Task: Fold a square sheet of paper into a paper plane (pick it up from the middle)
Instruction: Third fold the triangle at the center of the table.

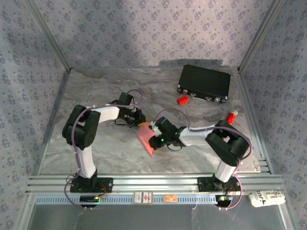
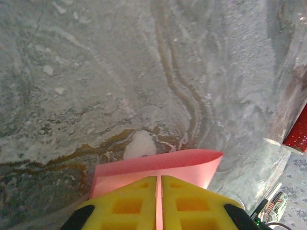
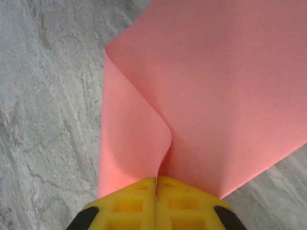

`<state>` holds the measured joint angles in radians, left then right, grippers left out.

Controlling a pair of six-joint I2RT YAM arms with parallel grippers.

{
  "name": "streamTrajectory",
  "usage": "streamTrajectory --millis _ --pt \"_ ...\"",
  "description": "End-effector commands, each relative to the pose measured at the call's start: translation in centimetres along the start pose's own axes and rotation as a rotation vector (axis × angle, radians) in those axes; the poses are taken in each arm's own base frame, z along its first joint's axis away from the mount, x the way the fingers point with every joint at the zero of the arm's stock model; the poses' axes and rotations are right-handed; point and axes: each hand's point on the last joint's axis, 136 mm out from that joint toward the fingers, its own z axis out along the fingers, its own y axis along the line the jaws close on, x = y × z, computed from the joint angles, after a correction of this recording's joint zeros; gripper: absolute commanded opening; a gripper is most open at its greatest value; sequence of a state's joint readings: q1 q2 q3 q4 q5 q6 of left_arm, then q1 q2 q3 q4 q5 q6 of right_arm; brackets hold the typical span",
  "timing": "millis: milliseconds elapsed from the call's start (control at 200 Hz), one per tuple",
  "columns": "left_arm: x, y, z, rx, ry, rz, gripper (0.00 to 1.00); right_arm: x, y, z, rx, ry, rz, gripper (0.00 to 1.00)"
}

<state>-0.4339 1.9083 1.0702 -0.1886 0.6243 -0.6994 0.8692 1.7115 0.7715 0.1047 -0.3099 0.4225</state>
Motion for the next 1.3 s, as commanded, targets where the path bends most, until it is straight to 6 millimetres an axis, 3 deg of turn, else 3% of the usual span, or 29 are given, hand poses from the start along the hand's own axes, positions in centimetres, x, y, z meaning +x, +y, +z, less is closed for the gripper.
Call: streamTrajectory --millis 0,460,610,725,874,949,1079,1294 --pt "0.8 0.1 0.5 0.012 0.031 0.012 0.1 1.5 -1.2 0.5 0.049 0.063 0.033 0.03" --pt "1.3 0.3 1.3 -0.003 0.059 0.022 0.11 1.4 -1.4 0.6 0.054 0.064 0.041 0.03" --pt "0.0 -1.3 -0.7 -0.01 -0.025 0.061 0.23 1.8 -1.8 0.7 0.069 0.072 0.051 0.03" --pt "-1.1 -2.2 -2.9 -0.032 -0.117 0.069 0.38 1.8 -2.0 0.8 0.073 0.071 0.058 0.03" --pt "-1.4 -2.7 -5.5 -0.009 -0.2 0.045 0.38 1.7 -2.1 0.8 0.076 0.067 0.062 0.03" --pt "-0.7 -3.0 -6.1 0.021 -0.205 0.033 0.33 1.6 -2.3 0.8 0.083 0.064 0.067 0.03" --pt "1.4 -3.3 -6.4 0.12 -0.201 -0.03 0.14 1.2 -2.6 0.6 0.092 0.05 0.079 0.03" --pt "7.4 -3.5 -5.6 0.215 -0.1 -0.08 0.0 0.8 -2.9 0.5 0.104 0.039 0.091 0.03"
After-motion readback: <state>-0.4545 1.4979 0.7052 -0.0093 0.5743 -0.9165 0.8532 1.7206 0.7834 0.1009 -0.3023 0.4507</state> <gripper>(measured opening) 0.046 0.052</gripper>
